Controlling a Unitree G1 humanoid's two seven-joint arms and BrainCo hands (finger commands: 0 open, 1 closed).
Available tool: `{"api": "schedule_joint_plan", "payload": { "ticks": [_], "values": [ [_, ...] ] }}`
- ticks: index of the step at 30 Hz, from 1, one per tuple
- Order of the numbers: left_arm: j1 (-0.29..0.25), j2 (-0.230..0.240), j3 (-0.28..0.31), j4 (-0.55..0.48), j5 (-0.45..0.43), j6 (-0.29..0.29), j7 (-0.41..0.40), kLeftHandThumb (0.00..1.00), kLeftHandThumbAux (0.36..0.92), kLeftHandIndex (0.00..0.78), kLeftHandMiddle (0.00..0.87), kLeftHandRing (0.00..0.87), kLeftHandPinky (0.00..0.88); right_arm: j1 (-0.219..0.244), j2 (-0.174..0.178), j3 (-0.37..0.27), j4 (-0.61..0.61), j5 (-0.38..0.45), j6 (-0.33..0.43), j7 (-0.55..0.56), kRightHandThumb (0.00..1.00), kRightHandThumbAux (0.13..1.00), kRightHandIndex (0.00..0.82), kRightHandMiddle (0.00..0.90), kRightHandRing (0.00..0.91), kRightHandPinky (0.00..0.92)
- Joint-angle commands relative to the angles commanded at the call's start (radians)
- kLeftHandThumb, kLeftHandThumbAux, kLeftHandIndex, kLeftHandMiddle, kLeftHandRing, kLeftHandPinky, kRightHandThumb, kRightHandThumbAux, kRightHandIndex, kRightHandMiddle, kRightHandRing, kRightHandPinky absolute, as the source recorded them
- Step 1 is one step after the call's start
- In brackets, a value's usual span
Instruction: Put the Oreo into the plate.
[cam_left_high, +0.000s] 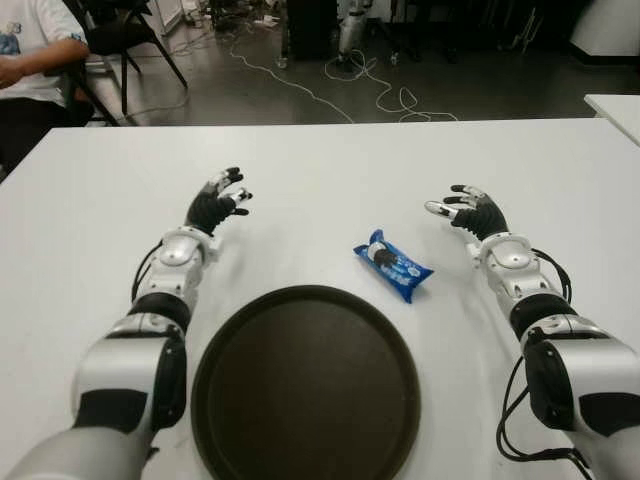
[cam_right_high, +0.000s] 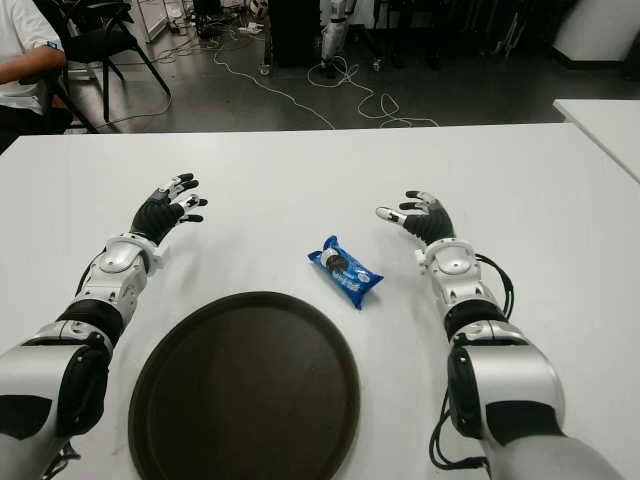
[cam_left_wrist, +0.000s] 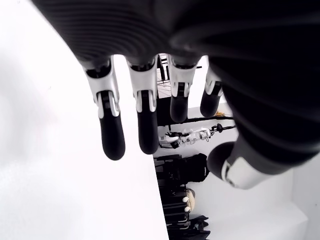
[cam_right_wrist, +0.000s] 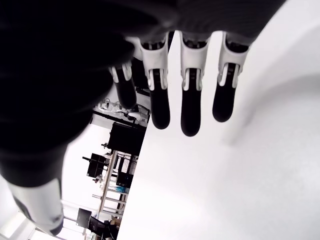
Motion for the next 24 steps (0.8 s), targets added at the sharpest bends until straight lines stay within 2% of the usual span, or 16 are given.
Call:
{"api": "schedule_joint_plan", "payload": {
  "ticks": [24],
  "values": [
    [-0.002, -0.003, -0.002, 0.001, 0.002, 0.003, 0.013, 0.253, 0.642, 0.061, 0.126, 0.235, 0.332, 0.0, -0.003, 0.006, 0.001, -0.004, -0.001, 0.002, 0.0, 0.687, 0.199, 0.27, 0.277, 0.291]
  ]
}}
